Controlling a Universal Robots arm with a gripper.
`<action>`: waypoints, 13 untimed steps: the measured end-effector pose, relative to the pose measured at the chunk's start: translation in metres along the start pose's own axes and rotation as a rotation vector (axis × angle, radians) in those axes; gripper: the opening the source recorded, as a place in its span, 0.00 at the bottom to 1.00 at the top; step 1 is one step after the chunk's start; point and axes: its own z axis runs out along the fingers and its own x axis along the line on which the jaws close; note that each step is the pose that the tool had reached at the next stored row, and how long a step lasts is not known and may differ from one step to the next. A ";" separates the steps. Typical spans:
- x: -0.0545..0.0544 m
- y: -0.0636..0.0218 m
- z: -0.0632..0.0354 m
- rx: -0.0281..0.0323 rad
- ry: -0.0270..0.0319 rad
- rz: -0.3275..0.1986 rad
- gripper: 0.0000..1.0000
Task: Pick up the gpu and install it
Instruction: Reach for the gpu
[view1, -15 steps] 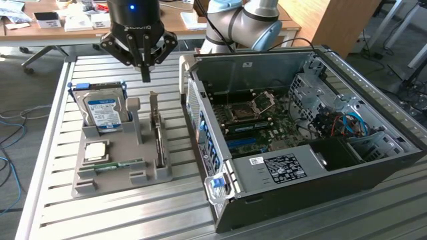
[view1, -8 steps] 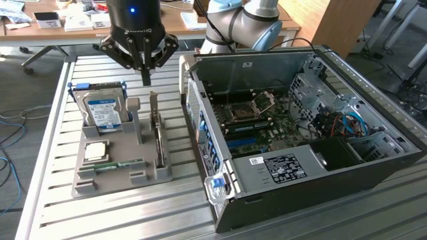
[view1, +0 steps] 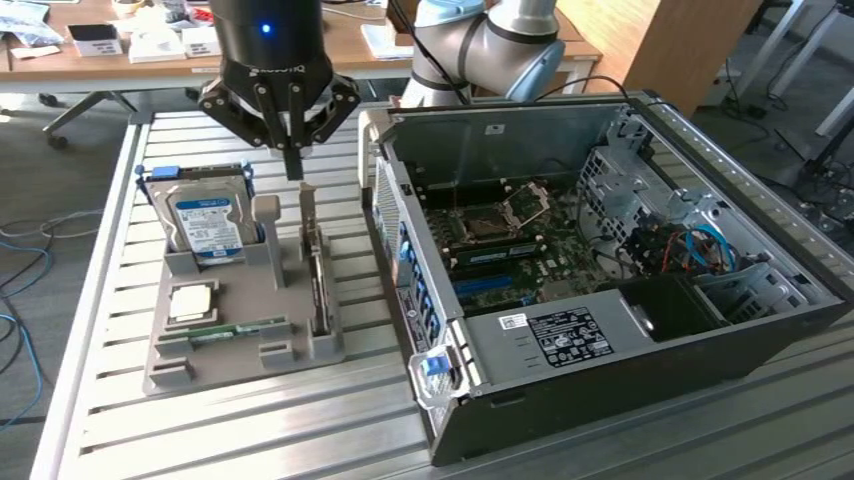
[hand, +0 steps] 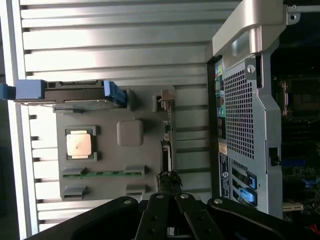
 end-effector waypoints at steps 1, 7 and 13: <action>0.000 -0.0014 0.0000 0.0000 0.0000 0.000 0.11; 0.000 -0.0050 0.0002 0.0000 0.0000 0.000 0.11; 0.000 -0.0051 0.0011 0.0000 0.0000 0.000 0.11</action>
